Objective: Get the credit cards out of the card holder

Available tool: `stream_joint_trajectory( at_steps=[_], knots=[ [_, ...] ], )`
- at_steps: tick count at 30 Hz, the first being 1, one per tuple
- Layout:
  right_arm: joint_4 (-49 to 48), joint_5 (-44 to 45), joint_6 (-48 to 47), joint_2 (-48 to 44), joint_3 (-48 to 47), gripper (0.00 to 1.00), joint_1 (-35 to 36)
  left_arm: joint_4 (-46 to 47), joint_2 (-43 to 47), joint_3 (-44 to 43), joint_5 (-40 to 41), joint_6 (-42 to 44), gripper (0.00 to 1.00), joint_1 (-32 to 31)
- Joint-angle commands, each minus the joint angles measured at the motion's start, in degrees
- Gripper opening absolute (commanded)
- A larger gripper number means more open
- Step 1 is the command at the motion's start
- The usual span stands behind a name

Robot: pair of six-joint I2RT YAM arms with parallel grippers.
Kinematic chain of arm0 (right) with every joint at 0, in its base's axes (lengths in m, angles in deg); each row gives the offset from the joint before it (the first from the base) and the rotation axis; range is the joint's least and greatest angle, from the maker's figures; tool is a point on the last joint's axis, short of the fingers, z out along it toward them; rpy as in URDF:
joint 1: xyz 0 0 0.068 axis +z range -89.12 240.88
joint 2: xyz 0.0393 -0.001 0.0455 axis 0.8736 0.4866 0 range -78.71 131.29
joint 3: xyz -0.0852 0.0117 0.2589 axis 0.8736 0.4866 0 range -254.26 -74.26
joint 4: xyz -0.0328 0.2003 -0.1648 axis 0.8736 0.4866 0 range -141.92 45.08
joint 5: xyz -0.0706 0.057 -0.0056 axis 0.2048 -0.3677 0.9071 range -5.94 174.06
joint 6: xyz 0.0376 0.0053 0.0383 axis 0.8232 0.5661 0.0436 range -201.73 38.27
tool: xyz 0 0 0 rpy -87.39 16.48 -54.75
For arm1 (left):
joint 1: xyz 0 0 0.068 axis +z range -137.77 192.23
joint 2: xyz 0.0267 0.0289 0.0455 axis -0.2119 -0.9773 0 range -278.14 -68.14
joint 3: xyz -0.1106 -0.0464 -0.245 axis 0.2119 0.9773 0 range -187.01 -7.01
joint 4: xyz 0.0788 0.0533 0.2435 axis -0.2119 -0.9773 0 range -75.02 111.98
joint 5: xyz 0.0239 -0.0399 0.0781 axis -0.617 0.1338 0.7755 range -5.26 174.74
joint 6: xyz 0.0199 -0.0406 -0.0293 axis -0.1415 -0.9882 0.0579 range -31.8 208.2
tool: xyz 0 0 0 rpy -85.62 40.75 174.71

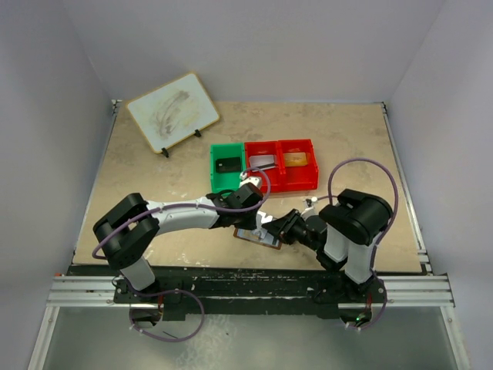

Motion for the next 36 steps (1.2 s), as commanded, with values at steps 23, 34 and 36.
stream_joint_trajectory(
  at_steps=[23, 34, 36],
  knots=[
    [4.76, -1.25, -3.5, -5.49, 0.39, 0.0, -1.18, -3.13, 0.52, 1.97, 1.22, -0.72, 0.16, -0.08],
    [47.54, 5.22, -10.45, -31.89, -5.11, 0.0, -1.18, -3.86, 0.56, 1.82, 2.71, -1.1, 0.16, -0.08],
    [51.9, 6.32, -11.05, -36.22, -4.6, 0.0, -1.16, -3.86, 0.77, 1.9, 2.99, -1.18, 0.16, -0.08]
  ],
)
